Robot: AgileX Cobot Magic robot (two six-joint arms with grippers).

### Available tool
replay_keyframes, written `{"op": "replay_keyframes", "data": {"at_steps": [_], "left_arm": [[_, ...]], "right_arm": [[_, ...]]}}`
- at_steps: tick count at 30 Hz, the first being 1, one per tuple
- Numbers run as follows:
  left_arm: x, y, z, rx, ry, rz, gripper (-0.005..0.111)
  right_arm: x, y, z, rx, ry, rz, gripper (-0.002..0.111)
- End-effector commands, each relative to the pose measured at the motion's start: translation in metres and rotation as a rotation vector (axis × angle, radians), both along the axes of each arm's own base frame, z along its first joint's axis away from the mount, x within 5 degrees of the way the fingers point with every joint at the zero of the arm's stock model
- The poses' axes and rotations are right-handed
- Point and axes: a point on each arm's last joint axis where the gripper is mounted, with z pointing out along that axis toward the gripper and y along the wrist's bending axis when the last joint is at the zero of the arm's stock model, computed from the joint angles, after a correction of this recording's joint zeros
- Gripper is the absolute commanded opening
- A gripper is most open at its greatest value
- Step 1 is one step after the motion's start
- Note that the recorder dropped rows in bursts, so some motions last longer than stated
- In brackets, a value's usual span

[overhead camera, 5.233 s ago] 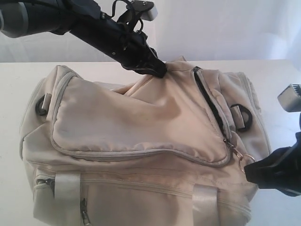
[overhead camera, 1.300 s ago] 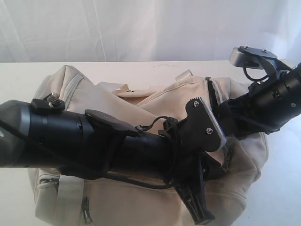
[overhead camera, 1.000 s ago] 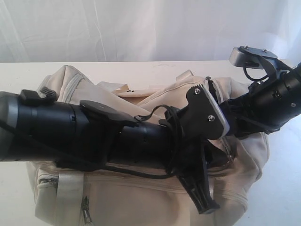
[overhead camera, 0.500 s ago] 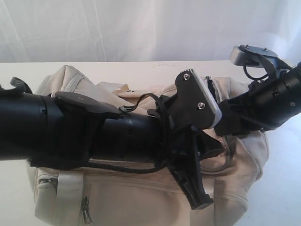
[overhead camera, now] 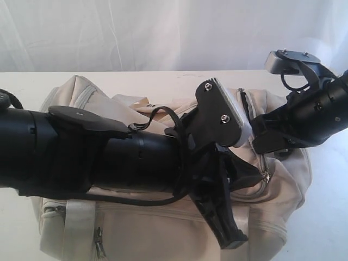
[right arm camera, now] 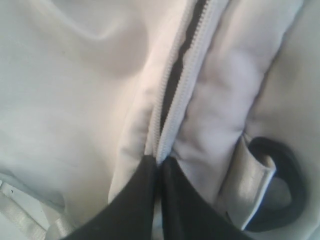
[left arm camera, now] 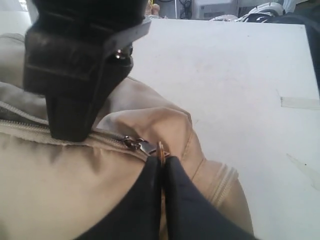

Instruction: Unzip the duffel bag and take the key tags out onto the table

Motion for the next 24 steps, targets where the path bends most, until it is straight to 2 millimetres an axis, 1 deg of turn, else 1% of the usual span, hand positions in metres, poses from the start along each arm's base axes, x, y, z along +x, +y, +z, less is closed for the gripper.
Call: {"op": "replay_keyframes", "data": {"at_steps": [1,5,7,13,19,24], "left_arm": [[-0.008,0.003,-0.004,-0.020,0.059,-0.006,0.000],[-0.014,0.008,-0.015,-0.003,0.097,-0.016,0.000],[-0.017,0.011,-0.017,-0.002,0.112,-0.014,0.000],[-0.023,0.017,-0.014,-0.025,0.145,-0.008,0.000],[-0.034,0.017,-0.008,-0.089,0.193,-0.084,0.000],[-0.037,0.022,-0.009,-0.083,0.203,-0.070,0.000]], "right_arm": [[0.004,-0.002,0.002,-0.019,-0.050,-0.003,0.000],[0.006,-0.002,0.003,-0.021,-0.062,-0.011,0.000],[0.006,-0.002,0.003,-0.022,-0.066,-0.014,0.000],[0.006,-0.002,0.003,-0.026,-0.068,-0.013,0.000],[0.007,-0.004,0.005,-0.041,-0.085,-0.015,0.000],[0.002,-0.005,0.013,-0.056,-0.123,-0.014,0.000]]}}
